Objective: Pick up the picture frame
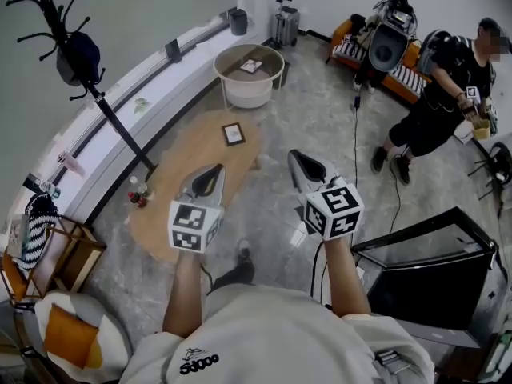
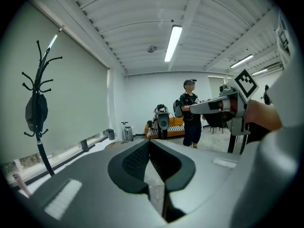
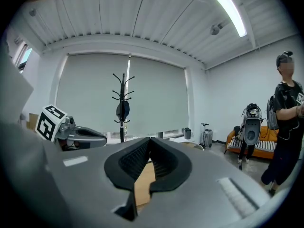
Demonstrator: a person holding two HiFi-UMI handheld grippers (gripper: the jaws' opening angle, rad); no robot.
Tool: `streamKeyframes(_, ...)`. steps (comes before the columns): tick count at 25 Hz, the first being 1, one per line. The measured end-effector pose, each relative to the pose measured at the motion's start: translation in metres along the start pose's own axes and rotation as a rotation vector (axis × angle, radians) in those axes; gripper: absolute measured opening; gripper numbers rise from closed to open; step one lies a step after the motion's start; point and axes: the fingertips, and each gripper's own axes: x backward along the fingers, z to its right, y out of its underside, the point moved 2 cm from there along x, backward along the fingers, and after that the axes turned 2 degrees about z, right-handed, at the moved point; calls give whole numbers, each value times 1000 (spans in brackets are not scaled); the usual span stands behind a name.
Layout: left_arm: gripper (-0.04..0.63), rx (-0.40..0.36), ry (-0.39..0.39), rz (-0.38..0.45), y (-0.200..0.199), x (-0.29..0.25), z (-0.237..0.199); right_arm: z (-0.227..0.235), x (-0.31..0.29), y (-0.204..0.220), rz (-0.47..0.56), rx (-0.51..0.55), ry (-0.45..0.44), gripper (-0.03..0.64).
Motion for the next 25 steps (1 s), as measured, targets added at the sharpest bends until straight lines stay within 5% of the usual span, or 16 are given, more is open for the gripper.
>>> streamKeyframes(13, 9, 7, -43, -11, -2, -108, -110, 48, -138, 0, -93, 33, -40, 5)
streamKeyframes(25, 9, 36, -34, -25, 14, -155, -177, 53, -216, -8, -96, 24, -23, 3)
